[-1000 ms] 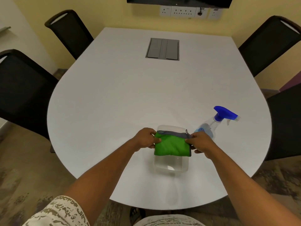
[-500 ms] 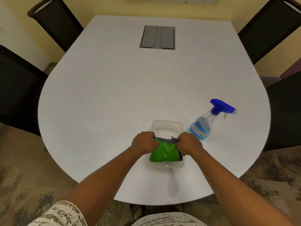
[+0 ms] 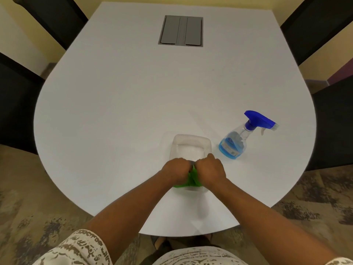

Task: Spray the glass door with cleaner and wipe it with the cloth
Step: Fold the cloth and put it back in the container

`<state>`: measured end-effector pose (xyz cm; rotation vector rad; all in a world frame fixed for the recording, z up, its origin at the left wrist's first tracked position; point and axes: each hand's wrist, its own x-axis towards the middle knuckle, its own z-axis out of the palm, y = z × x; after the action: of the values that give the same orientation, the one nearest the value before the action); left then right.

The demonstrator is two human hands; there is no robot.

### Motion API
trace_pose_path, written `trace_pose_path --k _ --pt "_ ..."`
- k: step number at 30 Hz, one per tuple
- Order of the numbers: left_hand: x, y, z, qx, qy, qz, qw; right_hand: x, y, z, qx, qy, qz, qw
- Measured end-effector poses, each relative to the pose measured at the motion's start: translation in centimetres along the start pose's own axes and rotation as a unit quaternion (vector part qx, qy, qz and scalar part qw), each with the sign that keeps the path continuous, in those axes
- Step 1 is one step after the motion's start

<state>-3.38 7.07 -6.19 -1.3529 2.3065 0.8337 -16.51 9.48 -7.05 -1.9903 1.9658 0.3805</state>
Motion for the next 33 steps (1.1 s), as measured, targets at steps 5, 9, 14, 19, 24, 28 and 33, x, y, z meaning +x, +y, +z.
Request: trace_pose_path --k 5,9,14,19,24,28,33 --pt "-0.6 0.0 0.6 -0.024 -0.102 0.072 0.992 -0.7 -0.2 1.9 -0.095 -0.051 -0.056 0.993" --pt "-0.9 -1.6 0.7 0.024 -0.148 0.064 0.987 -0.4 -0.2 1.9 -0.149 -0.067 -0.077 0.984" --pt "-1.0 -2.0 2.7 -0.033 -0.048 0.064 0.996 -0.1 0.2 1.8 -0.11 -0.051 -0.076 0.99" --pt "-1.4 -1.8 3.2 -0.037 0.007 0.114 0.993 -0.5 0.8 1.9 -0.146 -0.073 -0.07 0.984" --pt "-1.5 -1.4 2.8 0.038 0.05 0.171 0.983 -0.8 0.7 1.9 -0.161 -0.093 -0.069 0.98" --pt "-1.7 -1.4 2.8 0.059 0.011 0.134 0.989 -0.3 1.1 1.9 -0.149 -0.118 -0.074 0.979" --pt "-1.2 -0.8 1.4 0.061 -0.05 0.101 0.992 -0.1 2.4 0.8 -0.037 -0.07 -0.081 0.994"
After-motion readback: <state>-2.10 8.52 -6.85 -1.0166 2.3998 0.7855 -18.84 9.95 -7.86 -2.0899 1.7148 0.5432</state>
